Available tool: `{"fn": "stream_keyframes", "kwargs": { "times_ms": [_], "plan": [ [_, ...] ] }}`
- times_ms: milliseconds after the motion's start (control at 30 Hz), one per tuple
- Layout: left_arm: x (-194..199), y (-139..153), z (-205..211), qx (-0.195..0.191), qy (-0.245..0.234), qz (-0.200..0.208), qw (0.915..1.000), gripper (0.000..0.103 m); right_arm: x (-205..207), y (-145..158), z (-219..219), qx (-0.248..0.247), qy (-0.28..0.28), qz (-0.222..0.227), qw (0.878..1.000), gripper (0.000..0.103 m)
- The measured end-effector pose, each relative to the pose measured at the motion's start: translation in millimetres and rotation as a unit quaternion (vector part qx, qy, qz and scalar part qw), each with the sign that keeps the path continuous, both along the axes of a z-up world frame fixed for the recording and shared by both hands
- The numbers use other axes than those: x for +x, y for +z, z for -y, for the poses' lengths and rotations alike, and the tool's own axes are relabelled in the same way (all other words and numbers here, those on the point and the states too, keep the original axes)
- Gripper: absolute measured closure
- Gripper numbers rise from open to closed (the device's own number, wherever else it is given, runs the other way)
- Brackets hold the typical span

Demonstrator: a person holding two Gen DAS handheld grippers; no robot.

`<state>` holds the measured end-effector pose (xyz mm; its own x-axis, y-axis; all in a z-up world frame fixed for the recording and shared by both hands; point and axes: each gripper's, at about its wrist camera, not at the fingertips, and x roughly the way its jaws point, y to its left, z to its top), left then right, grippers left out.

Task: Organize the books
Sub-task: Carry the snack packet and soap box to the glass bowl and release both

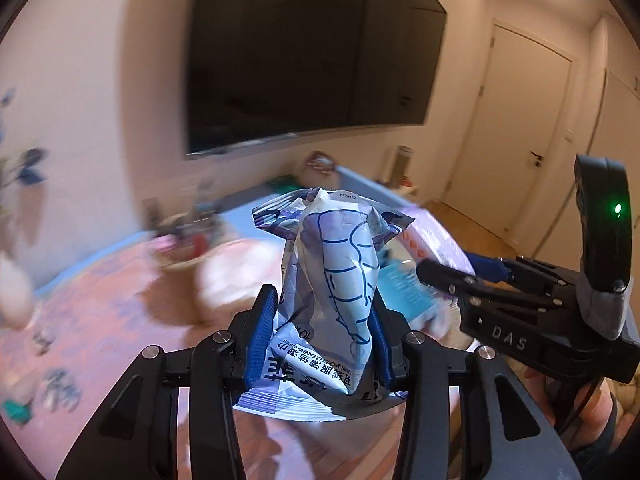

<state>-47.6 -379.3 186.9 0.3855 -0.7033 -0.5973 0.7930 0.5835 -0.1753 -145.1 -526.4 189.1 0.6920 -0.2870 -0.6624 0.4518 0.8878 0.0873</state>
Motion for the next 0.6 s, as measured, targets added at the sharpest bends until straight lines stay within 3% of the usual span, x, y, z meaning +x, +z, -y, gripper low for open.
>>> {"fn": "stream_keyframes", "kwargs": {
  "times_ms": [67,167,233,333,600],
  "plan": [
    [3,-5,33,0.005,-0.016,-0.019,0.9997,0.063,-3,6,22,-0.007,-0.022,-0.001,1.000,0.064],
    [4,-16,73,0.037,-0.025,-0.014,0.9989,0.063,1,6,63,-0.012,-0.056,-0.016,0.998,0.064],
    [11,-30,95,0.050,-0.032,-0.032,0.9977,0.063,7,-4,89,0.020,-0.055,-0.025,0.998,0.064],
    [18,-47,114,0.062,-0.033,-0.048,0.9964,0.063,13,-27,118,0.089,-0.052,-0.030,0.994,0.064],
    [28,-76,137,0.085,-0.039,-0.060,0.9938,0.063,26,-48,133,0.076,-0.080,-0.056,0.992,0.064]
  ]
}}
